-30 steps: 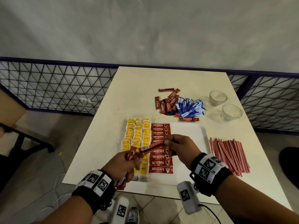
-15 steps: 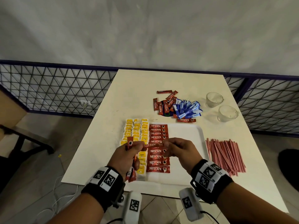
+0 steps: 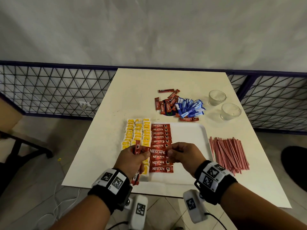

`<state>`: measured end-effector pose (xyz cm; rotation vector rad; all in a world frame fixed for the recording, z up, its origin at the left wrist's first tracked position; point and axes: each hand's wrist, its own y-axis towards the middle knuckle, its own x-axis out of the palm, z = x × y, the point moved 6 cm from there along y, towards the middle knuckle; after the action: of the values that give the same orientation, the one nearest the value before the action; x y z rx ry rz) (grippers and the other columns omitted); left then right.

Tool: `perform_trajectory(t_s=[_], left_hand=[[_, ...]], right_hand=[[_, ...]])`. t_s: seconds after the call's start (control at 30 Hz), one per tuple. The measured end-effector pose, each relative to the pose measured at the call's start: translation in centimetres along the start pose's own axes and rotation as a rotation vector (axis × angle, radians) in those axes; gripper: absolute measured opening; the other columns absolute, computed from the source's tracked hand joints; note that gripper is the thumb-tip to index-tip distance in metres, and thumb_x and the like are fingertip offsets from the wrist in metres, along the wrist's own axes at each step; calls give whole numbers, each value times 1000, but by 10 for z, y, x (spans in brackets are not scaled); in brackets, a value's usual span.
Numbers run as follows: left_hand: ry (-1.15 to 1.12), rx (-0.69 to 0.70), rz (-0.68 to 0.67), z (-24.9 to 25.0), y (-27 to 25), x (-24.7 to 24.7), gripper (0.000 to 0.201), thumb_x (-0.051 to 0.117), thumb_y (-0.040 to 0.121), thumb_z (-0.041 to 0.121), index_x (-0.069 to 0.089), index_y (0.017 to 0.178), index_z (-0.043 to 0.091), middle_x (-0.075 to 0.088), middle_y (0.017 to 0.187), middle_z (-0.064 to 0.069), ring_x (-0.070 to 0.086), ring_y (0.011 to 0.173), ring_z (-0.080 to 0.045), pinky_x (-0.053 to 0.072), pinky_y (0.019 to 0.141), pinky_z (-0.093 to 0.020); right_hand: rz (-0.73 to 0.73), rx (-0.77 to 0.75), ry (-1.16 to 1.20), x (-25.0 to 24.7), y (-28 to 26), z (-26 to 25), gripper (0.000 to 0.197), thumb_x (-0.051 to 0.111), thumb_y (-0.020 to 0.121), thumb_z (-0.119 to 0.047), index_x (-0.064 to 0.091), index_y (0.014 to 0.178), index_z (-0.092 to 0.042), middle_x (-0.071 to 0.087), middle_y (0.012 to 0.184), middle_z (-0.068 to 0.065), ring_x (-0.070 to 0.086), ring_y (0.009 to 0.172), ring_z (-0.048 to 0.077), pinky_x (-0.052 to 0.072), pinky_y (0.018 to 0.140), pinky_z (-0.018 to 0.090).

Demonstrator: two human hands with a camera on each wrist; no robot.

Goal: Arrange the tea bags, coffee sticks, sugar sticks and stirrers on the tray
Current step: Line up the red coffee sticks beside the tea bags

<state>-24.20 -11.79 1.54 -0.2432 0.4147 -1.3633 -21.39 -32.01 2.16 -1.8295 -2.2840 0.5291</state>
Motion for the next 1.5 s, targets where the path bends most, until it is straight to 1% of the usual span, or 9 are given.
perform_trajectory(t_s=[0.17,0.33,0.5,0.6,0.7,0.83,1.33,1.4,1.5], left_hand=[[109,-47,62,-25,6,-35,8,72,81,9,66,86,10,74,76,-7,45,35,-18,40,43,-26],[129,-92,59,-42,2,-54,7,68,84,7,65,90,7,74,78,-7,43,37,-19,38,41,-25],[125,-105,30,-44,0,-58,7,68,84,7,65,91,8,74,78,-7,42,36,-19,37,42,-25],[121,-104,18,-43,-1,-60,5,66,86,7,64,90,8,74,80,-7,42,37,-19,37,43,-24],[123,-95,10,-42,-2,-62,5,66,86,7,64,90,7,74,81,-8,41,36,-19,36,42,-24],[127,-91,2,-40,-4,-63,5,67,86,7,64,90,8,74,81,-8,42,36,-20,37,43,-26],[129,-68,-29,-34,-4,-61,4,63,89,10,64,91,6,74,78,-7,44,38,-20,39,45,-27],[120,-82,-61,-33,-5,-58,12,62,91,18,64,95,7,73,78,-8,45,41,-20,39,47,-28],[45,-122,-156,-28,-10,-47,38,54,90,46,59,104,11,71,76,-11,43,40,-18,36,43,-26]], right_hand=[[-64,189,-433,-11,5,48,11,64,86,-8,69,85,-17,73,74,3,70,70,16,59,74,30],[-12,317,-561,-4,7,74,3,68,83,-15,65,84,-16,67,72,0,63,56,10,50,52,22],[16,324,-798,1,12,76,22,73,78,-38,58,82,-22,61,85,-5,58,77,13,48,67,25],[34,184,-925,4,12,67,20,65,81,-37,51,83,-23,57,91,-5,55,81,13,47,73,27],[-143,-40,-1040,26,12,57,11,62,85,-32,62,94,-25,58,106,-6,57,97,16,48,84,28],[-307,-130,-1203,50,14,57,26,54,90,-30,65,114,-31,57,123,-6,54,112,17,46,95,29],[-315,-137,-1260,58,23,66,27,50,90,-32,63,114,-31,60,121,-1,57,109,22,48,94,34],[-303,-143,-1226,58,21,61,27,51,90,-35,63,113,-31,61,120,-2,58,108,21,48,93,32],[-215,-218,-1004,61,15,32,25,56,90,-41,67,108,-28,65,109,-7,59,98,14,45,83,23]])
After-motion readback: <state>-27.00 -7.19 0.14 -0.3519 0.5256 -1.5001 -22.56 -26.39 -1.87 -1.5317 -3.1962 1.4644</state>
